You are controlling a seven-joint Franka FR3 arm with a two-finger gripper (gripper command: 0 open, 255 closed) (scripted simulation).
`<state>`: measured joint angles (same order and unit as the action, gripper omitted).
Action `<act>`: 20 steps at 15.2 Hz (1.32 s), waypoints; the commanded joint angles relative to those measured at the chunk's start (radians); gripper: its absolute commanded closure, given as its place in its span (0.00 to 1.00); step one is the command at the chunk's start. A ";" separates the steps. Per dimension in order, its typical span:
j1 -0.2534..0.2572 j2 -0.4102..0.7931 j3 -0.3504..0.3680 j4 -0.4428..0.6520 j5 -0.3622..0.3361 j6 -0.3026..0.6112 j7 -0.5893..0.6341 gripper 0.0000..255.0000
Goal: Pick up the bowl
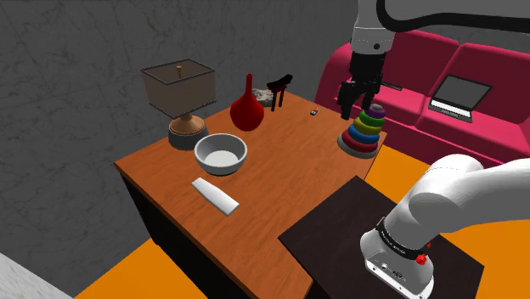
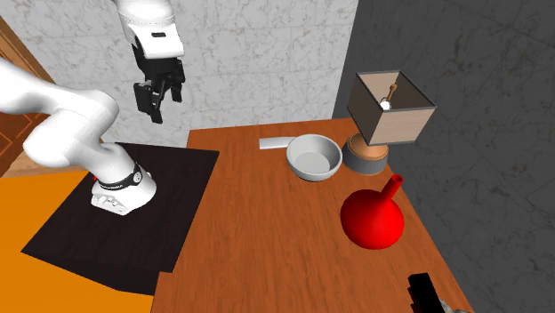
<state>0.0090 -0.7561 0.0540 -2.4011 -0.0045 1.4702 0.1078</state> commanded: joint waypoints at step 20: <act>0.052 0.648 0.205 0.231 0.024 0.420 0.260 0.00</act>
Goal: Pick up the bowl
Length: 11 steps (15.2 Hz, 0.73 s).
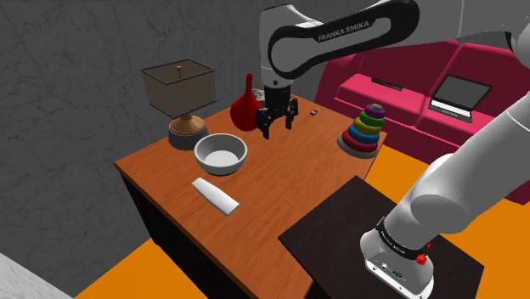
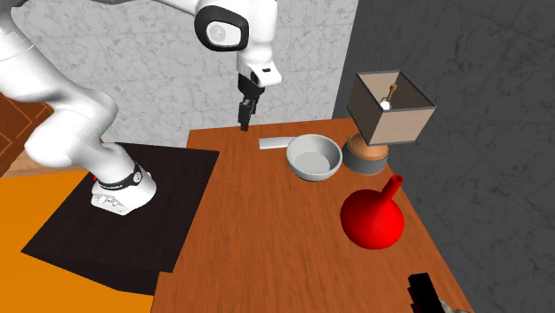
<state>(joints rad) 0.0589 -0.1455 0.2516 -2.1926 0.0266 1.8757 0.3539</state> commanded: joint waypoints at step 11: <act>0.072 0.473 0.042 0.375 -0.129 0.081 0.169 0.00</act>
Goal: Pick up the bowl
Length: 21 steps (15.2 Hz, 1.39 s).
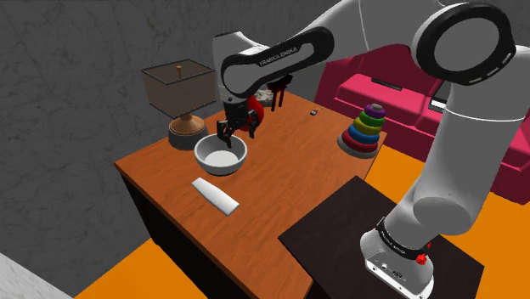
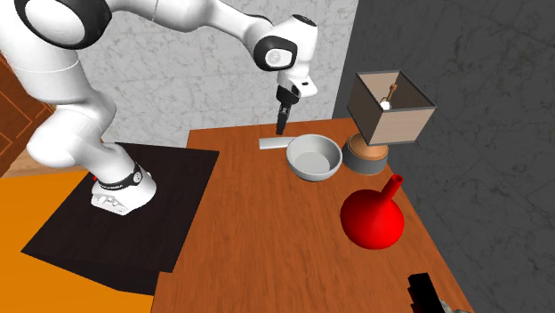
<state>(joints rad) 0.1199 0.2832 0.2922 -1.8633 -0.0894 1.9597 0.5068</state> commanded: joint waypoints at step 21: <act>0.201 0.745 -0.054 0.880 -0.126 -0.141 0.085 0.00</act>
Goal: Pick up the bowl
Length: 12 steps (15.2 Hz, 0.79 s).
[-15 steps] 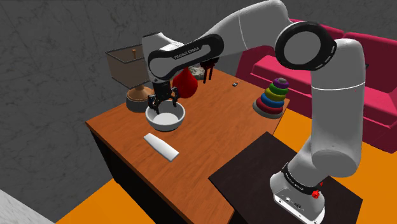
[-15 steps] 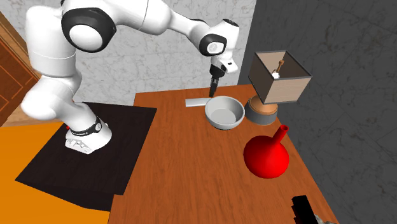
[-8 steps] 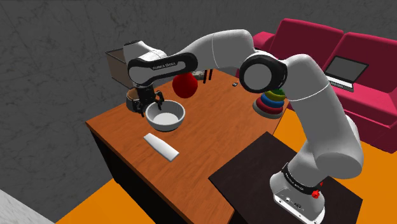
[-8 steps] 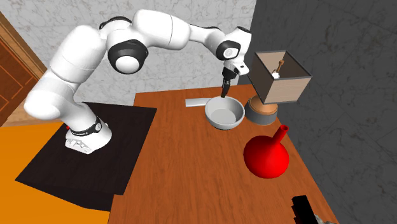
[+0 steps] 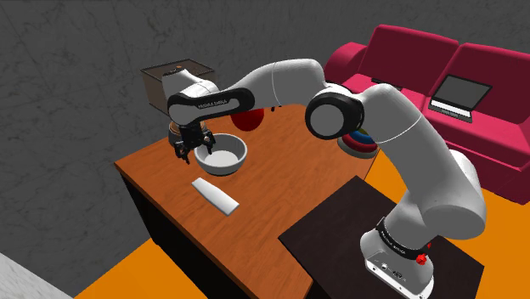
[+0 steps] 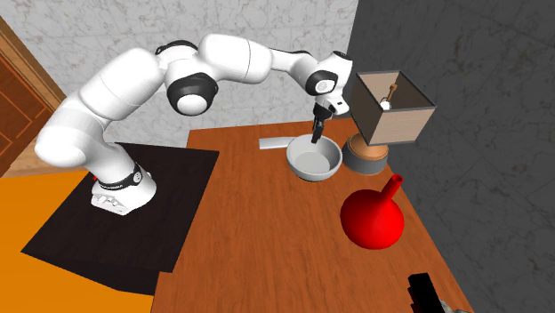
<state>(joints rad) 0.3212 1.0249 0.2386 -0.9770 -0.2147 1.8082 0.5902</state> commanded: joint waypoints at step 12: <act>0.000 0.008 -0.001 -0.007 -0.001 0.015 0.001 1.00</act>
<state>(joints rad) 0.3216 1.0335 0.2376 -0.9813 -0.2161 1.8218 0.5918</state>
